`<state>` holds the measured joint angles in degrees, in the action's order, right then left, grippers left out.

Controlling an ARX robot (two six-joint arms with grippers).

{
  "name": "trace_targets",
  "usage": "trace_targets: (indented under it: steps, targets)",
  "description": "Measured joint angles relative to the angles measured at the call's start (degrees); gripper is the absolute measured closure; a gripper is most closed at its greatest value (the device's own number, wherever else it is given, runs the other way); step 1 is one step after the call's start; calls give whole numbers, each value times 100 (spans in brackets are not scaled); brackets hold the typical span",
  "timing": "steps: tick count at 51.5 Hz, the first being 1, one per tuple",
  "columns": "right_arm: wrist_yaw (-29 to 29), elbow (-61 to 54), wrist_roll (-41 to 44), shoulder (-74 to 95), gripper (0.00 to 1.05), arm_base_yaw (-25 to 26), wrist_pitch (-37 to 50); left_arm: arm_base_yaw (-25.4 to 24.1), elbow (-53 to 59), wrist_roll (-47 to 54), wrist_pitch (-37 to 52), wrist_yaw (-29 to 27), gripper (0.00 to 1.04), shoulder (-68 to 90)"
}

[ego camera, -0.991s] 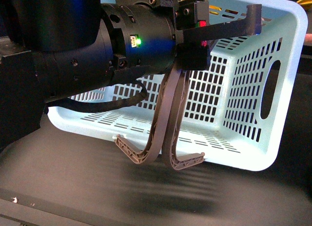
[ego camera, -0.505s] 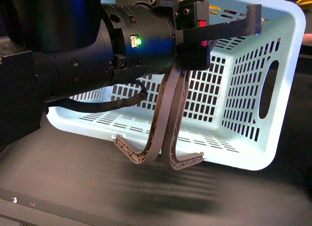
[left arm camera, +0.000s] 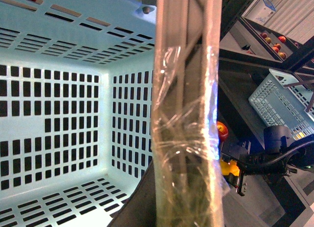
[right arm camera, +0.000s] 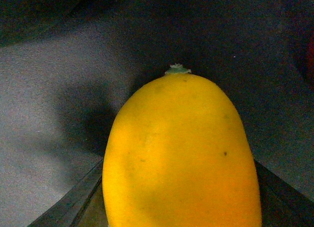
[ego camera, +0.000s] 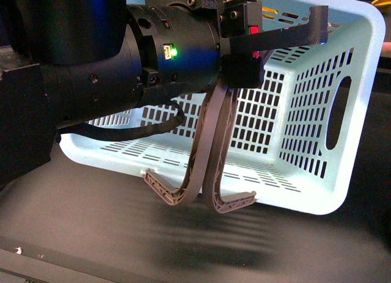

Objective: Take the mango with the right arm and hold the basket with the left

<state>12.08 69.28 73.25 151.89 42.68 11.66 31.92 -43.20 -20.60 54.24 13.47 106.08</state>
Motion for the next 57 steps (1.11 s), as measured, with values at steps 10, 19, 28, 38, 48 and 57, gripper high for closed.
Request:
trace_targets:
  steps: [10,19,28,38,48,57]
  targets:
    - [81,-2,-81,0,41,11,17,0,0,0,0,0,95,0]
    - [444,-210,-302,-157,41,22,136,0,0,-2,0,0,95,0]
    - [1156,-944,-616,-905,41,22,498,0,0,0,0,0,95,0]
    - [1862,-1770,-1226,-1993,41,-2,887,2,0,0,0,2,95,0]
    - [2605,-2848,-2645,-3748,41,-319,1266,0,0,0,0,-2,95,0]
    - [2887,-3611,-3899,-5217,41,-894,1521,2,0,0,0,0,95,0]
